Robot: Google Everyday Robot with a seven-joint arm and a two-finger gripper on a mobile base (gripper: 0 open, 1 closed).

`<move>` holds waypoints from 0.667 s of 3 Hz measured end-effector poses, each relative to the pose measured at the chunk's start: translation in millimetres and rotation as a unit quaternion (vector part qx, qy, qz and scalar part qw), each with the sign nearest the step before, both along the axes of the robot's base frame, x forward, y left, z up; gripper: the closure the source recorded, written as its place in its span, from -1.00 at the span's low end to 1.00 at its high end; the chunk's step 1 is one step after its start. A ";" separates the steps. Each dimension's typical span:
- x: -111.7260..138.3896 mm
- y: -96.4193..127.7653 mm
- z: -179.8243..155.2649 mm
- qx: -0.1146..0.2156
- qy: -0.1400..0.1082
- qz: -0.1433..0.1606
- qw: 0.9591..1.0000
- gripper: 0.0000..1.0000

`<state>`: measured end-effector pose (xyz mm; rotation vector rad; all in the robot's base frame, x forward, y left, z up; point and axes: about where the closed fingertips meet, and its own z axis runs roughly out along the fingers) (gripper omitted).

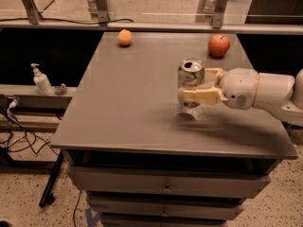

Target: Move 7up can near apple

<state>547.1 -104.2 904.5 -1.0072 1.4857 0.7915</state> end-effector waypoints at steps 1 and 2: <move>-0.3 0.8 -0.4 0.000 0.001 0.001 1.000 1.00; -2.0 -1.9 -1.2 0.004 -0.002 -0.018 1.000 1.00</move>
Offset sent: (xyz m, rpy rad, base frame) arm -0.0046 -0.0132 -0.0036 0.0209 -0.0122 -0.1109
